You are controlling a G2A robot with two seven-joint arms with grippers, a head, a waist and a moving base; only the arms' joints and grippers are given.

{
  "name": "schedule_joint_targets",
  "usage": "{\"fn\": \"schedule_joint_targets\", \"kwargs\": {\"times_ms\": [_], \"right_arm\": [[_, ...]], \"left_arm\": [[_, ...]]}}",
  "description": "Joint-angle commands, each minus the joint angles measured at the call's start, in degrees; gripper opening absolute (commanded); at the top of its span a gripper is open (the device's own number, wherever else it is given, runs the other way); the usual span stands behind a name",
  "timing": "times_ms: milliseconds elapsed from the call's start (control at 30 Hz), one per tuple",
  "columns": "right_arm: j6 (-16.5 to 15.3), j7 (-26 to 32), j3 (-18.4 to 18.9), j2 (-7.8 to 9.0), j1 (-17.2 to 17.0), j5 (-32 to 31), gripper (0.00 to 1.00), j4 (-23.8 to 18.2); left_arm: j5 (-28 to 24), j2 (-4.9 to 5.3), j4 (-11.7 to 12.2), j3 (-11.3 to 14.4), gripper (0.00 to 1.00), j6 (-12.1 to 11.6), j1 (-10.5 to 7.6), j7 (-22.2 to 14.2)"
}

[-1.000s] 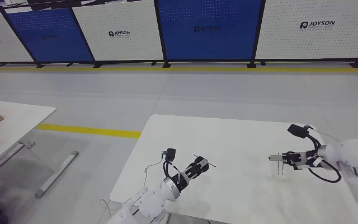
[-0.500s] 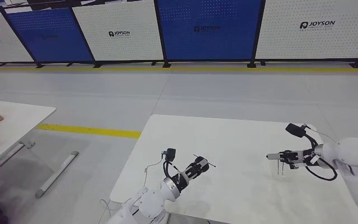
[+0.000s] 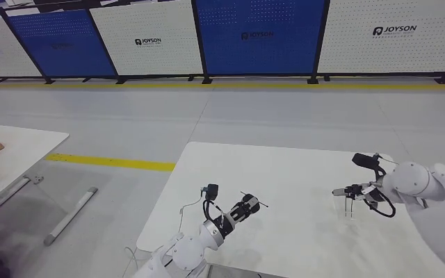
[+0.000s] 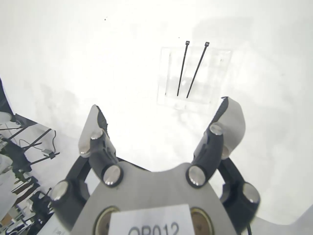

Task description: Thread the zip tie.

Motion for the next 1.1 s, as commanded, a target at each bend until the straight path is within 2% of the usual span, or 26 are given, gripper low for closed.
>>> {"fn": "schedule_joint_targets", "kwargs": {"times_ms": [0,800,933,1067], "right_arm": [[-0.02,0.02,0.08,0.02,-0.04,0.04,1.0,-0.03],[-0.02,0.02,0.08,0.02,-0.04,0.04,1.0,-0.03],[-2.34,-2.56,1.3,0.38,-1.85,0.5,1.0,-1.77],[-3.59,-1.99,2.7,1.0,-3.68,0.48,1.0,-3.71]], "left_arm": [[0.0,0.0,0.0,0.0,0.0,0.0,0.0,0.0],[0.0,0.0,0.0,0.0,0.0,0.0,0.0,0.0],[0.0,0.0,0.0,0.0,0.0,0.0,0.0,0.0],[0.0,0.0,0.0,0.0,0.0,0.0,0.0,0.0]]}}
